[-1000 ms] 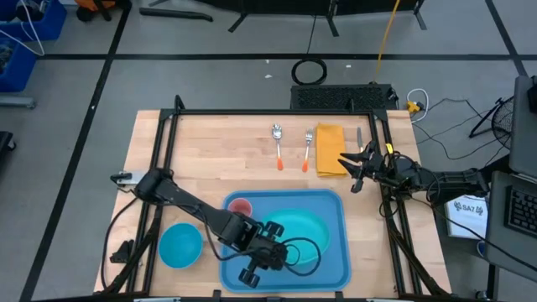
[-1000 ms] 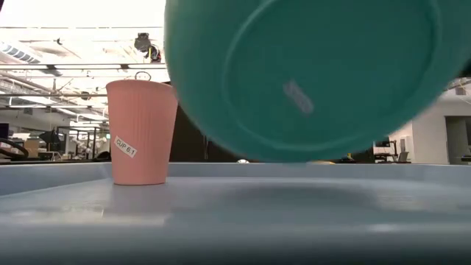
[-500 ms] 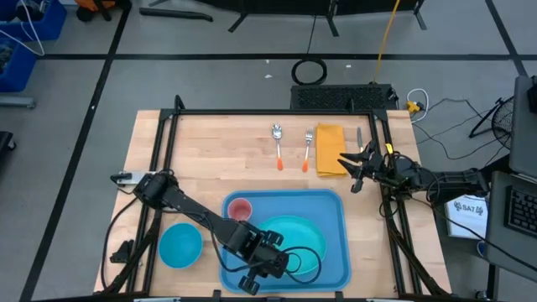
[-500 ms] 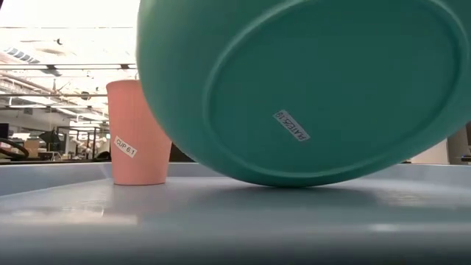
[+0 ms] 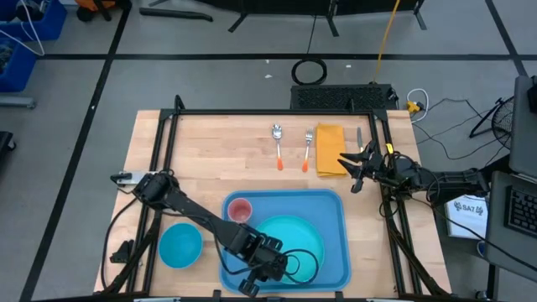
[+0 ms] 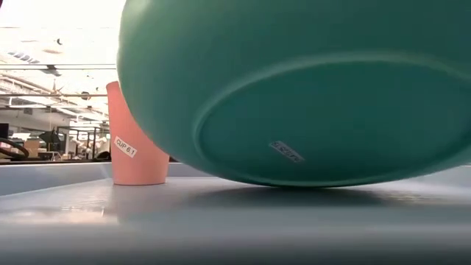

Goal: Set up tray
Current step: Put the light blue plate on the blue serving tray

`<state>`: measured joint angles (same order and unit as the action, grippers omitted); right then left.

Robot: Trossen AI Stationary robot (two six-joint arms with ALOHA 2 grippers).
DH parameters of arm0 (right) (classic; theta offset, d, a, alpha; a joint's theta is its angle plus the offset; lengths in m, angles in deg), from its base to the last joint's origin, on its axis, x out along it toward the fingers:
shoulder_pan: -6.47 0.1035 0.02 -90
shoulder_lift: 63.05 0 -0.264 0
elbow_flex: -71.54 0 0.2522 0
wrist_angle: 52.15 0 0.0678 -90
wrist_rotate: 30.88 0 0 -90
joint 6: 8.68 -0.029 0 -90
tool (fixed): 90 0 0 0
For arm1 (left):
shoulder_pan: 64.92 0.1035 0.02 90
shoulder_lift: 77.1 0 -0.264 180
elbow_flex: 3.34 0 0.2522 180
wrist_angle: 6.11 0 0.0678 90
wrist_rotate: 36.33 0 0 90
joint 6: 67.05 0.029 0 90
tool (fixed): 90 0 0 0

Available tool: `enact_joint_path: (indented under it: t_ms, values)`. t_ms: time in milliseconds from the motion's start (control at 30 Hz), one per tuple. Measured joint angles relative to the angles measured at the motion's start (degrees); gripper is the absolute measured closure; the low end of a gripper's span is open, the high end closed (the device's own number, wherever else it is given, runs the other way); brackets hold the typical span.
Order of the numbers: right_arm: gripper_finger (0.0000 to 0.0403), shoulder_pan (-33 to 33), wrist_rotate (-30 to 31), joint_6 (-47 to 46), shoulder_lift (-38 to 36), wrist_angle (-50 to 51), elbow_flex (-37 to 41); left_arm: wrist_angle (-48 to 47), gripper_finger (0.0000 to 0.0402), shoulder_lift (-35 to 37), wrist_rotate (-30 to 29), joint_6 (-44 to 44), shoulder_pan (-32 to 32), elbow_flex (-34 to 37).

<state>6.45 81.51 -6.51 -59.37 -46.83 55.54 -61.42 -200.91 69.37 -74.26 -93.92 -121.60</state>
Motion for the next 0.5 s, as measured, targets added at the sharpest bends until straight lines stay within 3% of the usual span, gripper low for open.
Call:
enact_joint_path:
  t_ms: [500]
  values:
    - [0.0314, 0.0, 0.0, 0.0, 0.0, -0.1, 0.0, 4.1, 0.0389, 0.0, 1.7, -2.4, 0.1, 4.3]
